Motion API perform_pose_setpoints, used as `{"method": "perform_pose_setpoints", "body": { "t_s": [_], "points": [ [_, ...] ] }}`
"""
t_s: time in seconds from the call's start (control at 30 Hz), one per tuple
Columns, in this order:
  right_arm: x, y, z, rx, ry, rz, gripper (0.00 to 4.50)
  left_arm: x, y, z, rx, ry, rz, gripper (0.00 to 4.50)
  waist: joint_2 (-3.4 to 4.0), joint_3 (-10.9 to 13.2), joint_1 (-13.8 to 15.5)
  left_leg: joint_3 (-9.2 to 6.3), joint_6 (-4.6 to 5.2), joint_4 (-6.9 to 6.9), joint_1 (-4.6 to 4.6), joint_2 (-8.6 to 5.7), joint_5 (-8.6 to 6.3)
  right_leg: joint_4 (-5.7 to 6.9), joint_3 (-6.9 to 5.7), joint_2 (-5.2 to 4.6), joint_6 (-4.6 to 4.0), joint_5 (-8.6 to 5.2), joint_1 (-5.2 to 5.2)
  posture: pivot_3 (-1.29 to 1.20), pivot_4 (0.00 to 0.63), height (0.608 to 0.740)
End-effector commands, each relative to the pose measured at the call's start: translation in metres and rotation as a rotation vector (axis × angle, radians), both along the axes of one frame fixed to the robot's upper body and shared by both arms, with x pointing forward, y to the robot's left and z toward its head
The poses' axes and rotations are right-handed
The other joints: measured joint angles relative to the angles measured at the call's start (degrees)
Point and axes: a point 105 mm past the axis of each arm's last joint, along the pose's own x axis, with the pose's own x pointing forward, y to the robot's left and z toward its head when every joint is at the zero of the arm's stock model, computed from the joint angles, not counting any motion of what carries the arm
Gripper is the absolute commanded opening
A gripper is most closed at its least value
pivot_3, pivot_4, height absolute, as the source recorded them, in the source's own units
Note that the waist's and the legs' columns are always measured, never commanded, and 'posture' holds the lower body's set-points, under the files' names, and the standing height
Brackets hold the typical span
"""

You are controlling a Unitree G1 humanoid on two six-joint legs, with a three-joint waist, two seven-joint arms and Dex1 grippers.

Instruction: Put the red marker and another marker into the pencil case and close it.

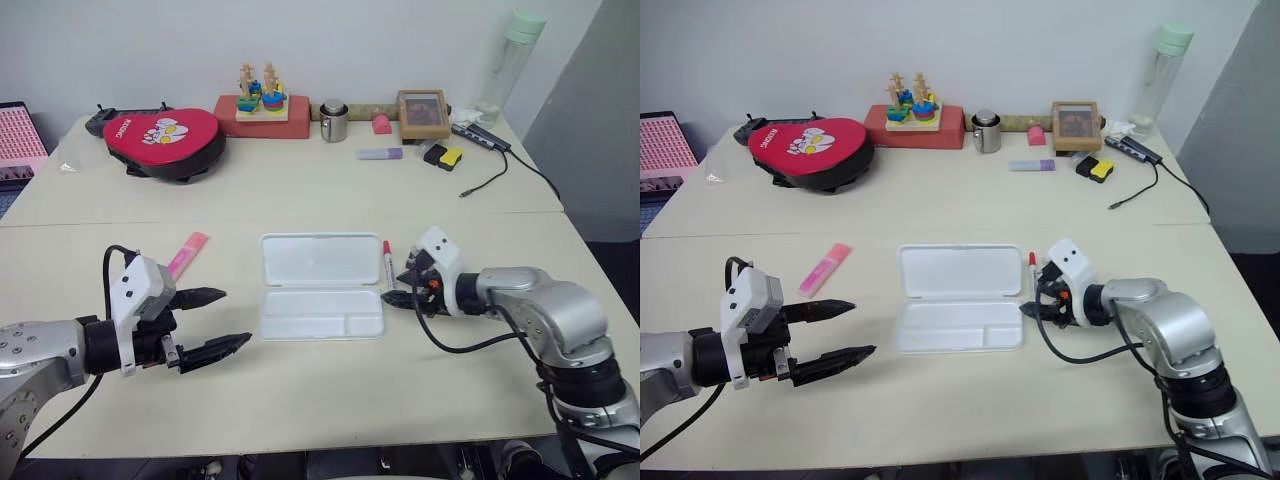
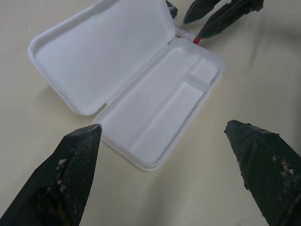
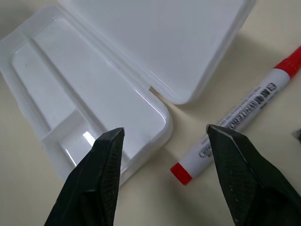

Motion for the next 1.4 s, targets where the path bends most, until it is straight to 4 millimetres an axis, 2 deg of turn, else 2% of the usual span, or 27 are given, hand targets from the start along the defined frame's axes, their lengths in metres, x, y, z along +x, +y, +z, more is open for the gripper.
{"method": "perform_pose_setpoints", "body": {
  "t_s": [0.03, 0.23, 0.33, 0.5, 0.87, 1.13, 1.4],
  "points": [
    [0.01, 0.001, 0.011, -0.002, -0.066, -0.032, 2.91, 0.0, -0.003, 0.001, 0.022, -0.025, -0.008, 4.5, 0.0, 0.0, 0.03, 0.0, 0.0, 0.0, -0.02, -0.01, 0.0, -0.02, 0.0, 0.0, -0.01, 0.01, 0.0, 0.0, 0.15, 0.74],
    [0.017, 0.001, 0.009, -0.019, -0.09, -0.056, 2.91, 0.002, -0.008, -0.002, 0.008, -0.034, 0.003, 4.5, 0.0, 0.0, 0.06, -0.02, 0.0, -0.01, -0.02, -0.01, 0.0, -0.03, -0.01, 0.0, -0.01, 0.0, 0.0, 0.0, 0.15, 0.74],
    [0.022, -0.003, 0.02, -0.008, -0.111, -0.075, 2.91, 0.001, -0.009, -0.005, 0.006, -0.027, 0.009, 4.5, 0.0, 0.0, 0.06, -0.01, 0.0, -0.01, -0.02, -0.01, 0.0, -0.03, 0.0, 0.0, 0.0, -0.01, 0.0, 0.0, 0.15, 0.74],
    [0.022, -0.006, 0.022, -0.013, -0.113, -0.084, 2.91, 0.001, -0.009, -0.007, 0.006, -0.026, 0.011, 4.5, 0.0, 0.0, 0.05, -0.02, 0.0, -0.01, -0.02, -0.01, 0.0, -0.02, -0.02, 0.0, -0.01, 0.0, 0.0, 0.0, 0.15, 0.74],
    [0.025, -0.021, 0.004, -0.073, -0.106, -0.111, 2.91, 0.008, -0.016, -0.003, -0.024, -0.049, 0.009, 4.5, 0.0, 0.0, 0.09, -0.01, 0.0, 0.0, -0.01, -0.01, 0.0, -0.02, 0.0, 0.0, 0.0, 0.0, 0.0, 0.0, 0.15, 0.74],
    [0.025, -0.019, -0.005, -0.083, -0.093, -0.102, 2.91, 0.008, -0.016, -0.002, -0.028, -0.051, 0.013, 4.5, 0.0, 0.0, 0.06, -0.02, 0.0, -0.01, -0.03, -0.01, 0.0, -0.02, 0.0, 0.0, -0.02, 0.01, 0.0, 0.0, 0.15, 0.74],
    [0.025, -0.013, -0.006, -0.074, -0.091, -0.087, 2.91, 0.008, -0.015, -0.002, -0.028, -0.052, 0.022, 4.5, 0.0, 0.0, 0.06, -0.02, 0.0, 0.0, -0.02, -0.01, 0.0, -0.02, 0.0, 0.0, -0.01, 0.0, 0.0, 0.0, 0.15, 0.74]
  ]
}}
